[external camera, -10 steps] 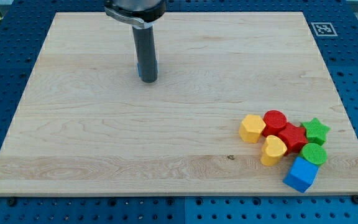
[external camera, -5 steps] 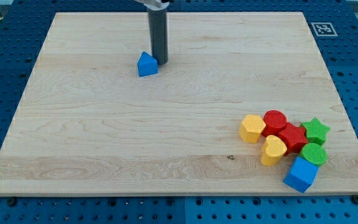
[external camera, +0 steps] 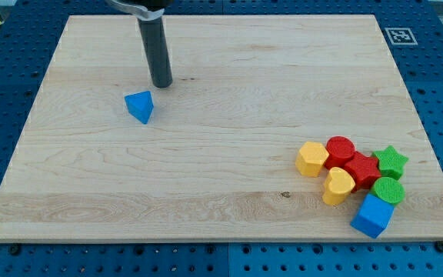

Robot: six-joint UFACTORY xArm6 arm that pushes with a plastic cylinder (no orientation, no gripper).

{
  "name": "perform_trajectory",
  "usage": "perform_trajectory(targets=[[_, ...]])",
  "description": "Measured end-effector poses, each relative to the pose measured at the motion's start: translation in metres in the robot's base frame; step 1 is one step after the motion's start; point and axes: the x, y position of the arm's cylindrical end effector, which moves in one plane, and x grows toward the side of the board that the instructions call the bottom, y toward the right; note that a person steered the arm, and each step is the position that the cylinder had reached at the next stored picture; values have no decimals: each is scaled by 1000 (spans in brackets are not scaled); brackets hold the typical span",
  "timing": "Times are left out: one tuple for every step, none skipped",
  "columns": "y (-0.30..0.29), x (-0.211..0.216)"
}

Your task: Move the blue triangle towards the center left

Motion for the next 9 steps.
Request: perform_trajectory(targets=[[12, 20], [-9, 47], [-22, 53], [-45, 53], [-75, 53], [-103, 53], [-125, 53], [-96, 60], [-12, 51]])
